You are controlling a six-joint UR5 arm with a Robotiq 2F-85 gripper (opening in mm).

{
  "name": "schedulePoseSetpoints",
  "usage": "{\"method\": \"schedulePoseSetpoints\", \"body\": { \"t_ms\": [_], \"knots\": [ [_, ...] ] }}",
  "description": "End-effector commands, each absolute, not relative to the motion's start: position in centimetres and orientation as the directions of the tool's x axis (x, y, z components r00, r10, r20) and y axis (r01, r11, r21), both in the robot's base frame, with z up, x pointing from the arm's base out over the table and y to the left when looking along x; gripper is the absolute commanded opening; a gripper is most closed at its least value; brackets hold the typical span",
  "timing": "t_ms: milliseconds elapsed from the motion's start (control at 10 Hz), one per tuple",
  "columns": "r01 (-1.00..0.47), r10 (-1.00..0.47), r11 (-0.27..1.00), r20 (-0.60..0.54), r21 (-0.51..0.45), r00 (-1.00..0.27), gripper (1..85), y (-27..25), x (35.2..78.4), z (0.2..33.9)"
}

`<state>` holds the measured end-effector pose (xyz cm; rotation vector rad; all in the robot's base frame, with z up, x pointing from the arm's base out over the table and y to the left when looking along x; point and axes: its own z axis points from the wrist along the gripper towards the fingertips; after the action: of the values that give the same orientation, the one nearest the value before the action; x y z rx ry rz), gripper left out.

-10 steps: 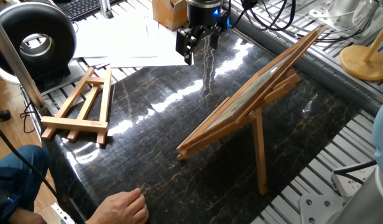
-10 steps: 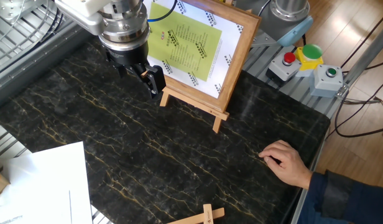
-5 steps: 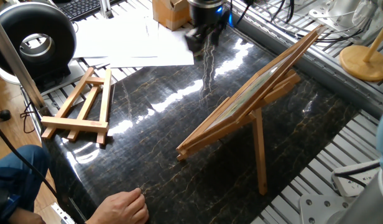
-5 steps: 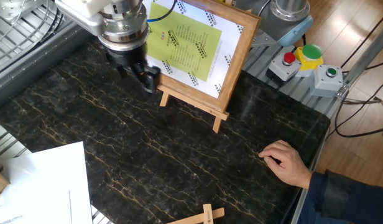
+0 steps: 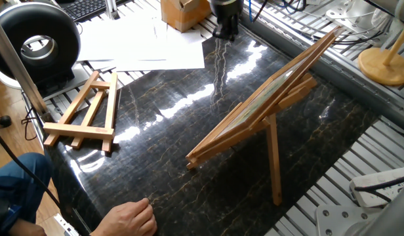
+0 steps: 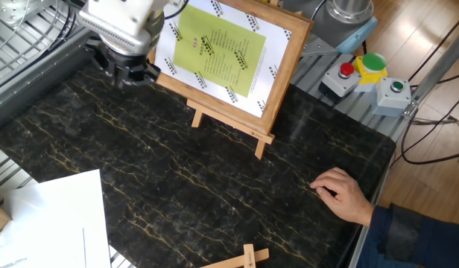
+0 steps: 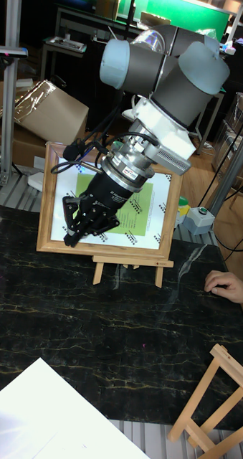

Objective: Take the photo frame down from the bracket

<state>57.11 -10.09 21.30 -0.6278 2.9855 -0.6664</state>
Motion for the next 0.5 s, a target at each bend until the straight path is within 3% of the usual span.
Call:
{"method": "schedulePoseSetpoints", "body": {
  "t_ms": [0, 200, 400],
  "knots": [
    [-0.407, -0.412, 0.818, 0.082, -0.406, -0.908, 1.0, -10.6, 57.0, 22.2],
    [-0.483, -0.493, 0.816, 0.053, -0.318, -0.868, 1.0, -9.0, 56.6, 23.1],
    [-0.662, -0.682, 0.67, 0.074, -0.337, -0.728, 1.0, -9.0, 56.4, 26.2]
  ]
}}
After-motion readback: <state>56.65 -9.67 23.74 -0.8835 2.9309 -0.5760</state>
